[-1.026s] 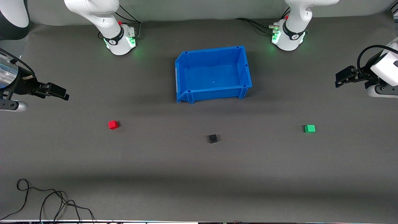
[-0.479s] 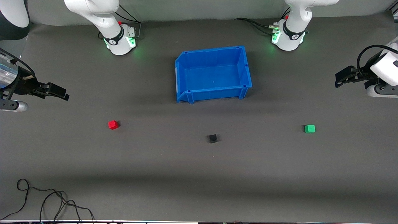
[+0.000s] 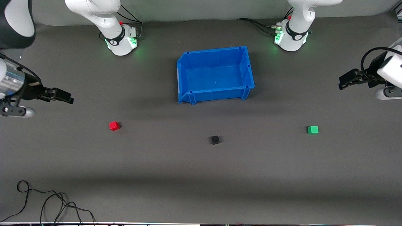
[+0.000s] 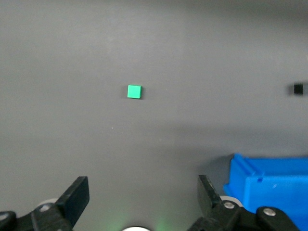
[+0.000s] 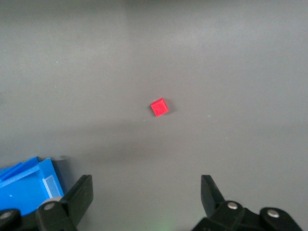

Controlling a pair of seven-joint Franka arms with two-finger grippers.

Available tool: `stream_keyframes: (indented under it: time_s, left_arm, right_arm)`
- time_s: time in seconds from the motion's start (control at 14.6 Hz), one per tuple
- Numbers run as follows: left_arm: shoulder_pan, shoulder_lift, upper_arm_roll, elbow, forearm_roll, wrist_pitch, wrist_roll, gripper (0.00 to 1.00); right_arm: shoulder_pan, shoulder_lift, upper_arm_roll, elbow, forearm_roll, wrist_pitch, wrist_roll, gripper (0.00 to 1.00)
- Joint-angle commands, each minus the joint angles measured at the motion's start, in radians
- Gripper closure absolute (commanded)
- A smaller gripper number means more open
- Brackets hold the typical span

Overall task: Attach green and red cubes to black cube
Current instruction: 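Reach the right gripper to the red cube while the left gripper reaches the green cube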

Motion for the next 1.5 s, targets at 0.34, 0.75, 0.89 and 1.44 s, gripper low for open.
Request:
stream_keyframes:
  time_s: [0.34, 0.75, 0.89, 1.44]
  left_arm:
    - [0.174, 0.067, 0.007, 0.004, -0.213, 0.0, -0.658, 0.0]
    - [0.317, 0.087, 0.007, -0.224, -0.373, 0.185, -0.717, 0.0]
    - [0.326, 0.091, 0.007, -0.314, -0.394, 0.289, -0.717, 0.0]
    - [0.307, 0.278, 0.001, -0.442, -0.465, 0.606, -0.717, 0.0]
  right_arm:
    - [0.034, 0.06, -0.001, -0.212, -0.002, 0.252, -0.153, 0.01]
    - [0.077, 0.146, -0.001, -0.361, -0.016, 0.469, -0.161, 0.01]
    - [0.077, 0.171, -0.001, -0.398, -0.043, 0.547, -0.184, 0.01]
    - [0.062, 0.269, -0.009, -0.563, -0.076, 0.926, -0.339, 0.01]
